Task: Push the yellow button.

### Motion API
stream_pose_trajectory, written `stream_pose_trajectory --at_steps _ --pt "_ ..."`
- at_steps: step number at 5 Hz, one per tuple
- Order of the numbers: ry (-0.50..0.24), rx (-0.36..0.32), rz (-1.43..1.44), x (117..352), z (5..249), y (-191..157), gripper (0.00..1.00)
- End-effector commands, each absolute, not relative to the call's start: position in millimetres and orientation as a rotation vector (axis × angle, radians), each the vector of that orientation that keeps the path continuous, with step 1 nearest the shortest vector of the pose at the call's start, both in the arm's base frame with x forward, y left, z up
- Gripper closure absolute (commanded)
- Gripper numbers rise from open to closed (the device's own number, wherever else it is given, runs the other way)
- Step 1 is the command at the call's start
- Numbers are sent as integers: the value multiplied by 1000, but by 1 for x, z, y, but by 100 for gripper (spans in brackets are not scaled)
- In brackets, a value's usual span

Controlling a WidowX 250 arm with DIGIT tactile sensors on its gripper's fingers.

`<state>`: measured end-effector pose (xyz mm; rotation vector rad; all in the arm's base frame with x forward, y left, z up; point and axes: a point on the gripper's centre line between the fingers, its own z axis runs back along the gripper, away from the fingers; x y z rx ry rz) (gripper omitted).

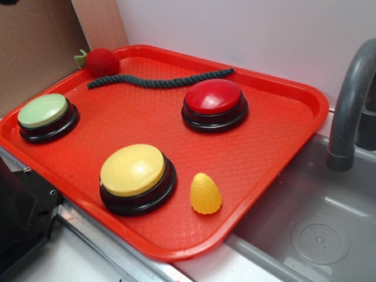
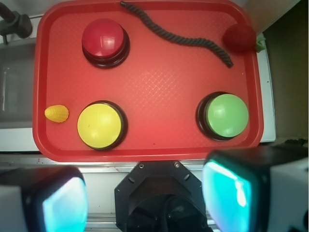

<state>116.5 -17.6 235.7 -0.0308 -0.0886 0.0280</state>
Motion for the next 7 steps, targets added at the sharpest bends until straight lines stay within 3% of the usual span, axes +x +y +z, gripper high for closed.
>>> stream_pose_trajectory --at_steps 1,2,3,4,5,6,7 --pt "-89 -31 28 116 236 -18 0" --pt "-16 72 -228 115 186 -66 0" --pt "-51 -23 -403 114 140 -88 0" --pt "-59 -24 -492 129 90 -98 0" --pt "-38 -11 -501 138 72 -90 0" --pt "24 62 -483 151 57 -91 0" --pt "2 20 -468 154 55 -87 0"
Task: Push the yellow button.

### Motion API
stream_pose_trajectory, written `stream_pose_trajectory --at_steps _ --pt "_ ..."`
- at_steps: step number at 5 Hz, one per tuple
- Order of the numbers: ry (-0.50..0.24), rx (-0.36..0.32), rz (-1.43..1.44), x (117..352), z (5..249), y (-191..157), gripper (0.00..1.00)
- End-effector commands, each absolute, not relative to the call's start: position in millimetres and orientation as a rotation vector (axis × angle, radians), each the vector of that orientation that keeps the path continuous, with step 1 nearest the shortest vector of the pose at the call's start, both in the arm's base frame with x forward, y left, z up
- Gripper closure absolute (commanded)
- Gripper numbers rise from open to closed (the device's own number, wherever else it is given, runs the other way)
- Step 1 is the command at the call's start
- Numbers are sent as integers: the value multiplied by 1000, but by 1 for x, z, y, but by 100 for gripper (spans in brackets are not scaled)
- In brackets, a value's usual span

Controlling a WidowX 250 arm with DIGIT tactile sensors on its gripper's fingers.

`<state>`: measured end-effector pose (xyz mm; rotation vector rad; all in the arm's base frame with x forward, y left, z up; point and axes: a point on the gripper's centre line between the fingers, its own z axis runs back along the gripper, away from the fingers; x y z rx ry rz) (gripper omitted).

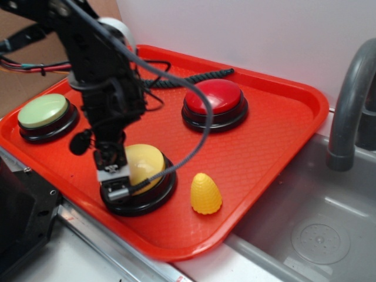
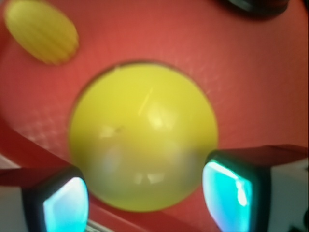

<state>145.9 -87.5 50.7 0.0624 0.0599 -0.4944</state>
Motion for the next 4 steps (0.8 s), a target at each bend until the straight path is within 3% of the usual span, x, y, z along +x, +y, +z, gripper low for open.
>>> stream_pose_trajectory --at_steps 1,3,4 --pt "10 14 -469 155 54 -88 0" --pt "-37 24 -449 162 80 -89 0" --pt "-42 -6 -430 167 95 -88 0"
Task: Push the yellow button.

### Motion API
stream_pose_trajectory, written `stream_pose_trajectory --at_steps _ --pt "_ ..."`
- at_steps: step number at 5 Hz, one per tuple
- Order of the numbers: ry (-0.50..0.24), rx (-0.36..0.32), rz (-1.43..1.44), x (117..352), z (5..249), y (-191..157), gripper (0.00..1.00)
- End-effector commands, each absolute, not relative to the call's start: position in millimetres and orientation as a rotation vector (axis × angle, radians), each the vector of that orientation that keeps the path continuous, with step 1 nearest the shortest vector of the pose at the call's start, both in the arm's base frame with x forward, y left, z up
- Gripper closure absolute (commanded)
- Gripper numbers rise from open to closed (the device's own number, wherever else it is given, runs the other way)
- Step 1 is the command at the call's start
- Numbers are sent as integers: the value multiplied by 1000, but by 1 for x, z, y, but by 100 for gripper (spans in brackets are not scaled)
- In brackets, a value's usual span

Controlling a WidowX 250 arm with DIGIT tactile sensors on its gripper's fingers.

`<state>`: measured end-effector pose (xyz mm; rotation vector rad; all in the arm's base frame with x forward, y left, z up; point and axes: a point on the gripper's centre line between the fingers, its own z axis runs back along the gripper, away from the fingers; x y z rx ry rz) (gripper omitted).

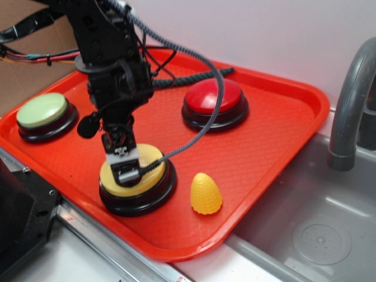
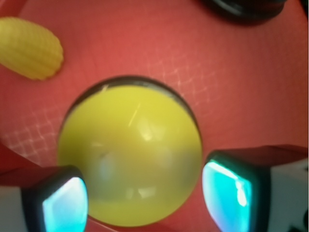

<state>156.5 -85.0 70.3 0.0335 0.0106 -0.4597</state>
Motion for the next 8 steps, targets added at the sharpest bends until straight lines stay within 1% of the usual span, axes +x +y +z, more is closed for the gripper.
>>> stream_pose_trajectory --at_steps 1,3,4,5,6,7,8 --pt "-48 -4 -438 168 99 -88 0" --pt "-95 -33 -409 170 118 -83 0" --pt "-68 -26 -369 169 125 -78 0" --pt "-77 -36 -350 169 133 -75 0" --pt "-104 -28 -331 165 141 -73 0" --pt "-112 -19 -323 164 153 -73 0" --pt "-114 -19 -315 162 159 -71 0"
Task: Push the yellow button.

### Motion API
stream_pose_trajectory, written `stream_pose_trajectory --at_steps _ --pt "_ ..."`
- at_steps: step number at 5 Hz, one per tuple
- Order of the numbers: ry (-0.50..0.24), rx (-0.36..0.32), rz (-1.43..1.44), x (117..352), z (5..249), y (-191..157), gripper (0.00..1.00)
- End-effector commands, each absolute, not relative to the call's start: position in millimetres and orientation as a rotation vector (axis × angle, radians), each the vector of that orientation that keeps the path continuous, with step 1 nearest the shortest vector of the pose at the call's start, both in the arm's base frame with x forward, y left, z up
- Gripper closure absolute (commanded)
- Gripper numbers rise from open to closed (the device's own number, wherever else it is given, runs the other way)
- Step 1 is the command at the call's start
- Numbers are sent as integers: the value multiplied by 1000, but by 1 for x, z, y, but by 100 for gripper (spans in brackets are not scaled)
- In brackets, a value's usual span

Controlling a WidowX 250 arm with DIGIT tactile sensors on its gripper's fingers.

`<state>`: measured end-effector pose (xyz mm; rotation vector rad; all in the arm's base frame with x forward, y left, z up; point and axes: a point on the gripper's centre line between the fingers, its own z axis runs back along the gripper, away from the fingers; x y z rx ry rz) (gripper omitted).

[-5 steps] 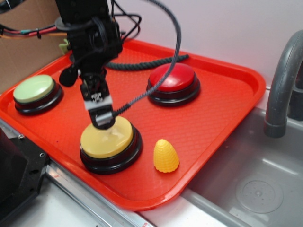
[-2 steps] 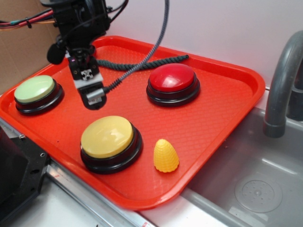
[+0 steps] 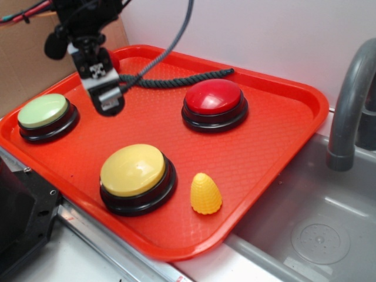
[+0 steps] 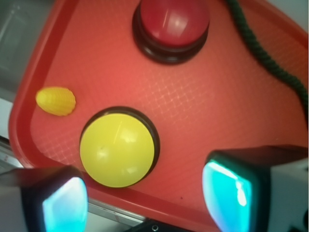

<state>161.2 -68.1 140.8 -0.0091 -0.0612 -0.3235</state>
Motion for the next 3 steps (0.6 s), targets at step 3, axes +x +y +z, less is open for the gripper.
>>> stream_pose_trajectory --at_steps 3 --pt "-105 5 -290 159 170 -64 0"
